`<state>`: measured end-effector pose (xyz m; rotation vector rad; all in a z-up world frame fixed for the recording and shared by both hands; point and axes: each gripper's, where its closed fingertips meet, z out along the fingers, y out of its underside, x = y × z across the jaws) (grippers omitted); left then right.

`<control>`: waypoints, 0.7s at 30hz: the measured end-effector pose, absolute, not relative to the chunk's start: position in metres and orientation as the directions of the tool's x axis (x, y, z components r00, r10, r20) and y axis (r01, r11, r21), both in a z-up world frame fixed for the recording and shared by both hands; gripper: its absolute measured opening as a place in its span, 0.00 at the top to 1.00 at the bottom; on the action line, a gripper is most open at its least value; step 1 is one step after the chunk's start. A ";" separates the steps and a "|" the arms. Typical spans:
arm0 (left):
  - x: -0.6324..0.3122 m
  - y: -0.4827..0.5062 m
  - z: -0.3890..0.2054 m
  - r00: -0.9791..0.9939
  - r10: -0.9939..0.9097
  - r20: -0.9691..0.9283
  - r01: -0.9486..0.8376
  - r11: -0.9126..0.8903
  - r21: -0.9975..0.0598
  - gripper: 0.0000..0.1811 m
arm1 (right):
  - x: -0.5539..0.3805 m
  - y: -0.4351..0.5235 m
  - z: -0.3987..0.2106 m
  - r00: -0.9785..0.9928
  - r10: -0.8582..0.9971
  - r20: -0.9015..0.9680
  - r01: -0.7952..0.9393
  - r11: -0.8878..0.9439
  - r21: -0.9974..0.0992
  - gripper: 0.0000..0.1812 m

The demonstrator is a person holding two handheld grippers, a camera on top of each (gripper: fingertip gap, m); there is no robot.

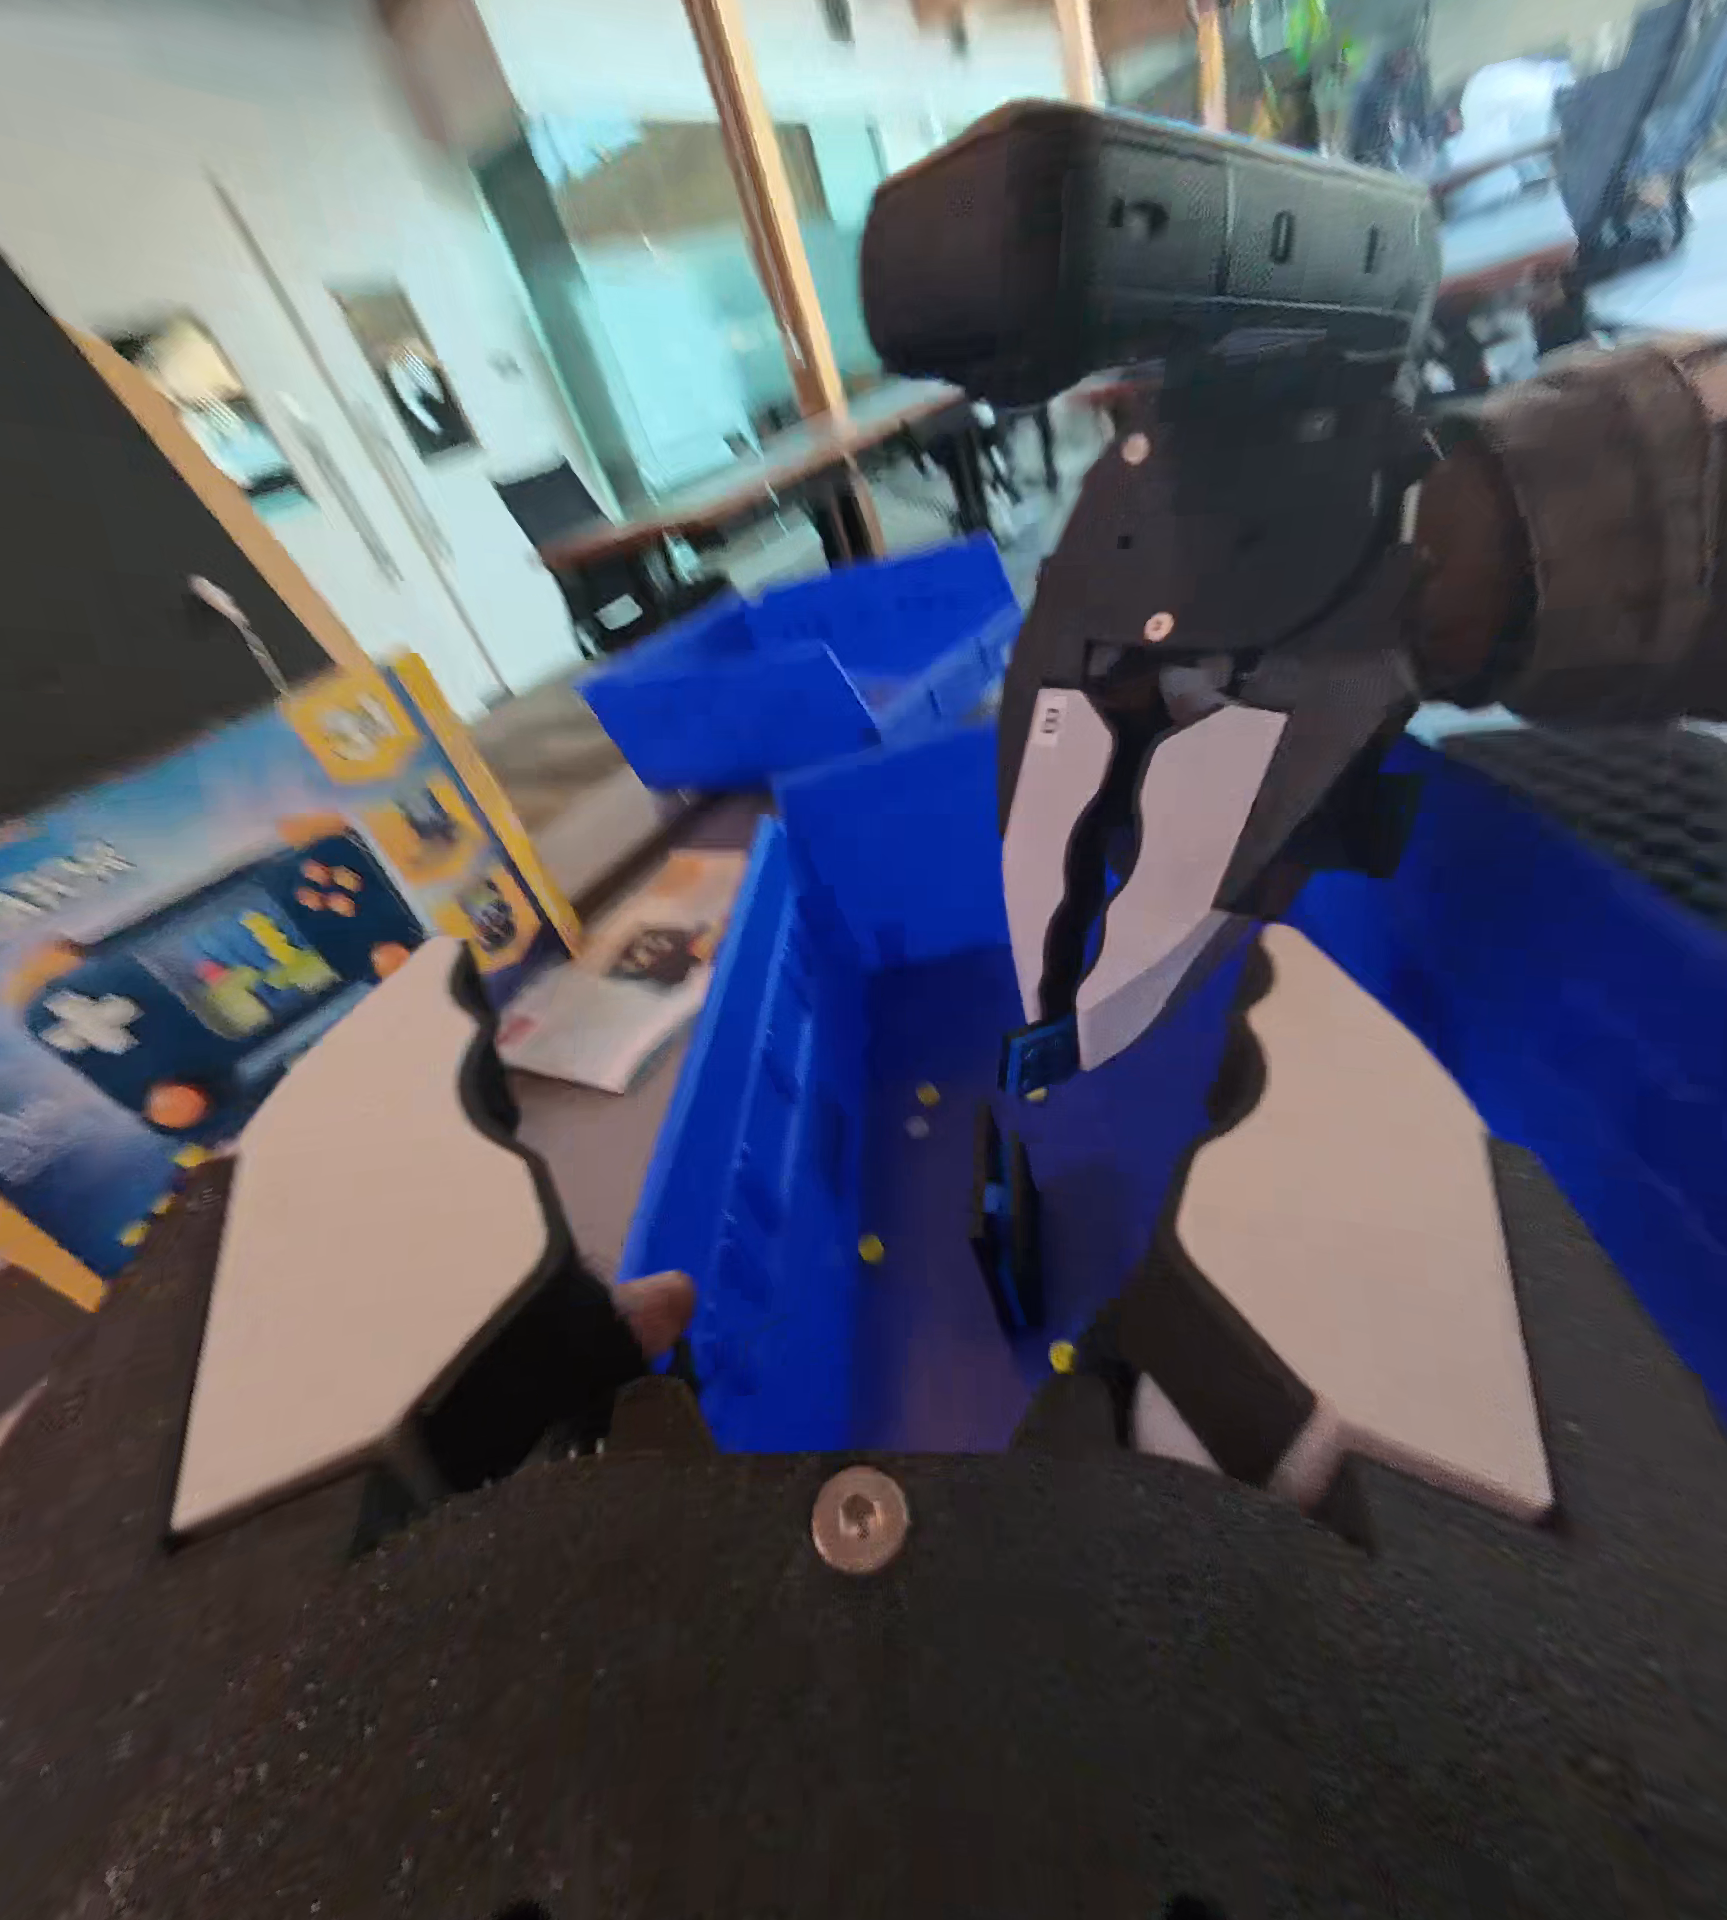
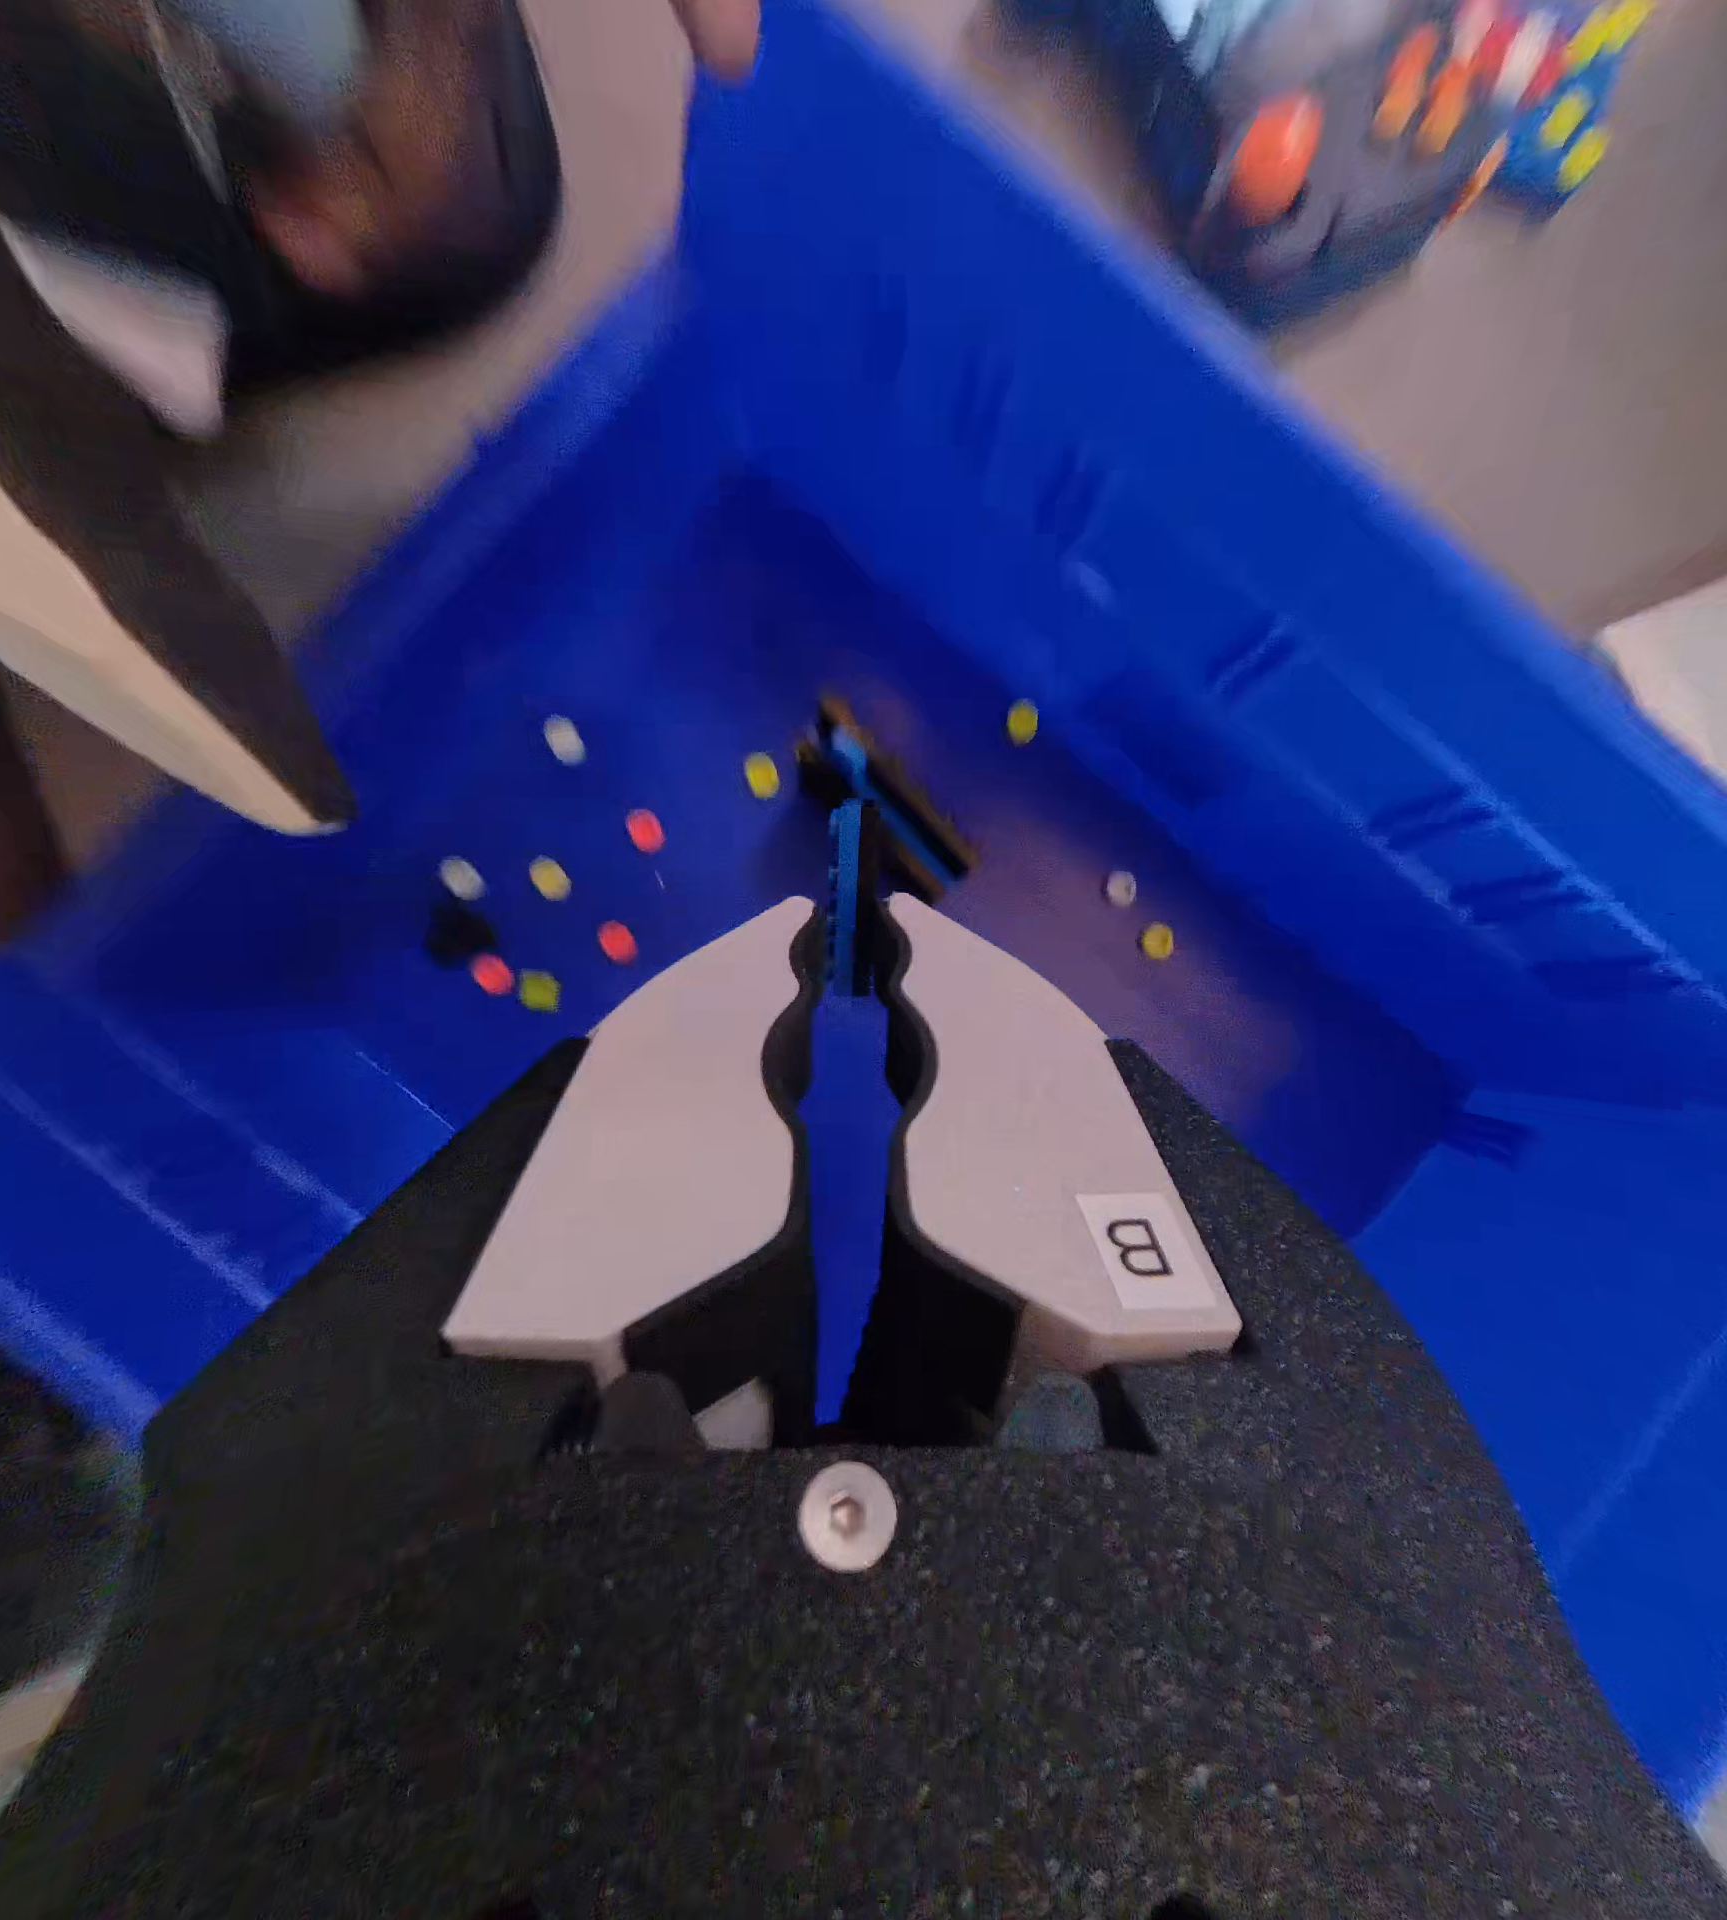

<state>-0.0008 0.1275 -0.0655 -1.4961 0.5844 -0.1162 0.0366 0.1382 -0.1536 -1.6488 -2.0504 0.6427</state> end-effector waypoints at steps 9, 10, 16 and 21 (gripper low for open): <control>-0.001 0.089 -0.031 0.800 -0.182 -0.572 -0.474 0.393 -0.788 0.48 | 0.014 0.105 -0.049 -0.090 0.921 -0.379 0.282 -0.342 -0.896 0.95; 0.004 0.087 -0.035 0.752 -0.164 -0.639 -0.544 0.393 -0.742 0.54 | 0.013 0.102 -0.047 -0.083 0.923 -0.377 0.263 -0.345 -0.901 0.95; 0.025 0.084 -0.036 0.578 -0.088 -0.812 -0.725 0.402 -0.559 0.64 | 0.009 0.077 -0.038 -0.057 0.942 -0.332 0.226 -0.312 -0.923 0.96; 0.028 0.079 -0.027 0.542 -0.042 -0.840 -0.758 0.408 -0.509 0.71 | 0.011 0.065 -0.036 -0.051 0.951 -0.305 0.225 -0.286 -0.931 0.96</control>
